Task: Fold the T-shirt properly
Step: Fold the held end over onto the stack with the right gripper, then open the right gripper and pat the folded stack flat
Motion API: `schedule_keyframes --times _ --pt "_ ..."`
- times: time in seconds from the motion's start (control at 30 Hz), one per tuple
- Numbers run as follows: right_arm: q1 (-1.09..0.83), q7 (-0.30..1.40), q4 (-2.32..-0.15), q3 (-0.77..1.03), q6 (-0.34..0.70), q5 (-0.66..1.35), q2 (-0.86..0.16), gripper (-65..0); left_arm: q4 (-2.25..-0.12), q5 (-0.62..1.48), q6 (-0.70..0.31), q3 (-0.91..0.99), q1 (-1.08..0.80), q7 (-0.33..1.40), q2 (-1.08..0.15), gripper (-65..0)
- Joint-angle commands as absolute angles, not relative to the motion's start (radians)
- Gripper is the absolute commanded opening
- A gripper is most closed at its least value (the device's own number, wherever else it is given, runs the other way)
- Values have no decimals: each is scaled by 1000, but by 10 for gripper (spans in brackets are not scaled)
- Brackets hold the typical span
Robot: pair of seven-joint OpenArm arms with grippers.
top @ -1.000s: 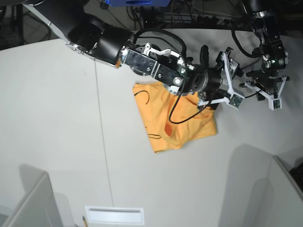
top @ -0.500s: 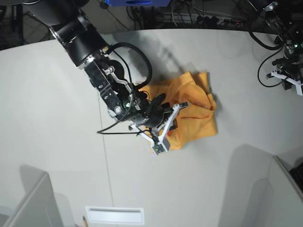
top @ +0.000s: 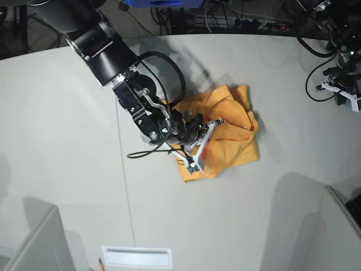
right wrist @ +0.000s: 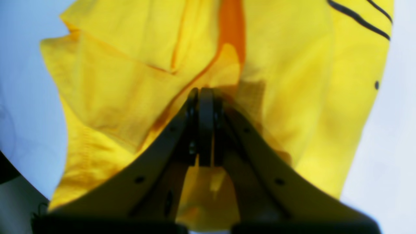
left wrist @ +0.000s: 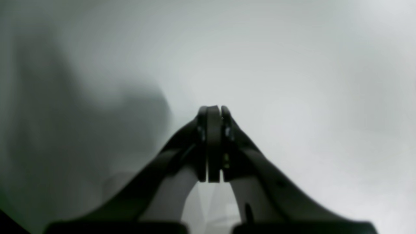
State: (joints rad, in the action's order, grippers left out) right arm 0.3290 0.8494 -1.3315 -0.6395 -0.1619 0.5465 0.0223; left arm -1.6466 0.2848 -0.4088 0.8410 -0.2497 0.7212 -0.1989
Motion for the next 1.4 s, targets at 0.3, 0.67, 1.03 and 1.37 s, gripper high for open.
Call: schedule_keyframes --times 0.3,0.67,1.03,1.37 --pt "372 794 -1271 -638 -154 562 125 -650 -1672 291 -409 846 -248 700 -214 -650" --pt "555 255 -1040 -829 -79 1070 148 -650 -1666 292 -409 846 -242 700 -214 -650" --pt "616 418 -1280 -937 -269 1024 22 -650 -1669 292 -412 837 -240 700 -213 -650" --pt "341 794 -1756 -932 -483 679 -159 -650 -1718 478 -414 750 -272 702 -170 -650"
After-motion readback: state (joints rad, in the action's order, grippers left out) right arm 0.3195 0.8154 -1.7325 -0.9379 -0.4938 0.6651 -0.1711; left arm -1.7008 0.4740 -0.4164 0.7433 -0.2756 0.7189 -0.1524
